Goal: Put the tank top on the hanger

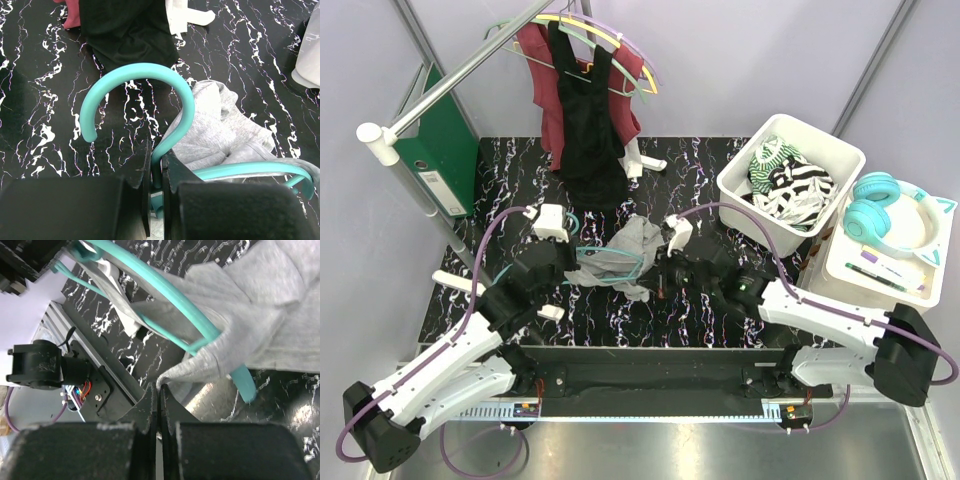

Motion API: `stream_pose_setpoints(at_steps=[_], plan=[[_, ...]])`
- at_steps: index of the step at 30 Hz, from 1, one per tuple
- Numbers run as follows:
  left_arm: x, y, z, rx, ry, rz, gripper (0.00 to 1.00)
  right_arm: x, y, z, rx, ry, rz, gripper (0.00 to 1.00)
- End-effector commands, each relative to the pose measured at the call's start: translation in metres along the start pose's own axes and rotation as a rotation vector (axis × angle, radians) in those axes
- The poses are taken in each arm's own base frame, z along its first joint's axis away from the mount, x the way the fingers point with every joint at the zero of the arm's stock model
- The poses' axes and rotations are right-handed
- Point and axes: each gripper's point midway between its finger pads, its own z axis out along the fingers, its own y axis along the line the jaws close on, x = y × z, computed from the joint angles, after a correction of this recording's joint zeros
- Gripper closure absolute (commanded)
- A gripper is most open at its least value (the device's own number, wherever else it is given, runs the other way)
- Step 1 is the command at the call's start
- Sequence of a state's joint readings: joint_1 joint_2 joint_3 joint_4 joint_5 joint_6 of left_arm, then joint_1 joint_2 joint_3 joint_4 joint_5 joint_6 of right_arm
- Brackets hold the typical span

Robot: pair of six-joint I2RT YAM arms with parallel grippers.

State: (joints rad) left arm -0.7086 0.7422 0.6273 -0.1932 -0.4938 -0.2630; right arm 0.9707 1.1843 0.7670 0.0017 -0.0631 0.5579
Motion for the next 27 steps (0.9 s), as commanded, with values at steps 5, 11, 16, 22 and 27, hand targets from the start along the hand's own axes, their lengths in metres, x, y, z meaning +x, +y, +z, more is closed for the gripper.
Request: stream_pose_setpoints(at_steps=[5, 11, 16, 22, 27], plan=[[-0.014, -0.013, 0.002, 0.056, -0.046, -0.047, 1.00, -0.035, 0.017, 0.016, 0.003, -0.029, -0.138, 1.00], [-0.012, -0.024, -0.004, 0.135, -0.042, -0.036, 1.00, -0.058, 0.024, 0.021, 0.023, -0.052, -0.215, 1.00], [-0.012, -0.043, -0.008, 0.255, -0.051, -0.017, 1.00, -0.069, 0.048, 0.023, -0.063, -0.037, -0.244, 1.00], [-0.011, -0.059, -0.008, 0.333, -0.034, 0.018, 1.00, -0.066, 0.053, 0.020, -0.087, 0.003, -0.278, 0.97], [-0.017, -0.056, -0.007, 0.319, -0.054, 0.006, 1.00, -0.064, 0.051, 0.009, -0.075, 0.018, -0.299, 0.33]])
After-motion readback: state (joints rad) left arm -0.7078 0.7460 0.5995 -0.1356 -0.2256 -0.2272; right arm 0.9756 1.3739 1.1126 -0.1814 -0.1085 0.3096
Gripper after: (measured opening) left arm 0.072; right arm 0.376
